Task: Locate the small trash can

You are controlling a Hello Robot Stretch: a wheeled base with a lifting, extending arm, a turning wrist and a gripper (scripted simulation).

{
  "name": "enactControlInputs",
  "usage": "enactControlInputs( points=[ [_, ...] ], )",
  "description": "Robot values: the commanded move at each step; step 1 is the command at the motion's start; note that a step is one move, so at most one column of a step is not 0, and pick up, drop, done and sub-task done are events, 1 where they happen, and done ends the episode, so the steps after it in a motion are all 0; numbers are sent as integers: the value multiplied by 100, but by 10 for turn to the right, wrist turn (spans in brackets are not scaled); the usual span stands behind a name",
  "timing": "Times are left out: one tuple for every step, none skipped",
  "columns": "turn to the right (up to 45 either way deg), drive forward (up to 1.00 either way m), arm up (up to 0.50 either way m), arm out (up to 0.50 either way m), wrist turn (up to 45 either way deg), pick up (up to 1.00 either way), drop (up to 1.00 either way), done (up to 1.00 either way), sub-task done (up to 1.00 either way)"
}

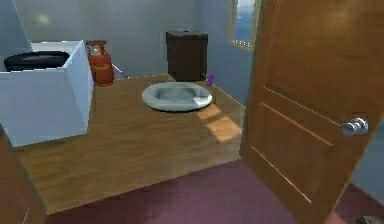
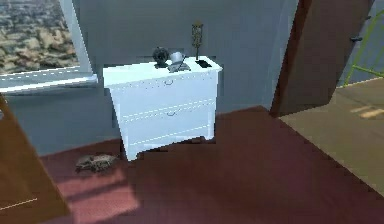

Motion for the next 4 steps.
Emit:
enactControlInputs(
  points=[
    [0,10,0,0,0,0,0,0,0],
    [450,0,0,0,0,0,0,0,0],
    [420,0,0,0,0,0,0,0,0],
    [0,70,0,0,0,0,0,0,0]
  ],
)
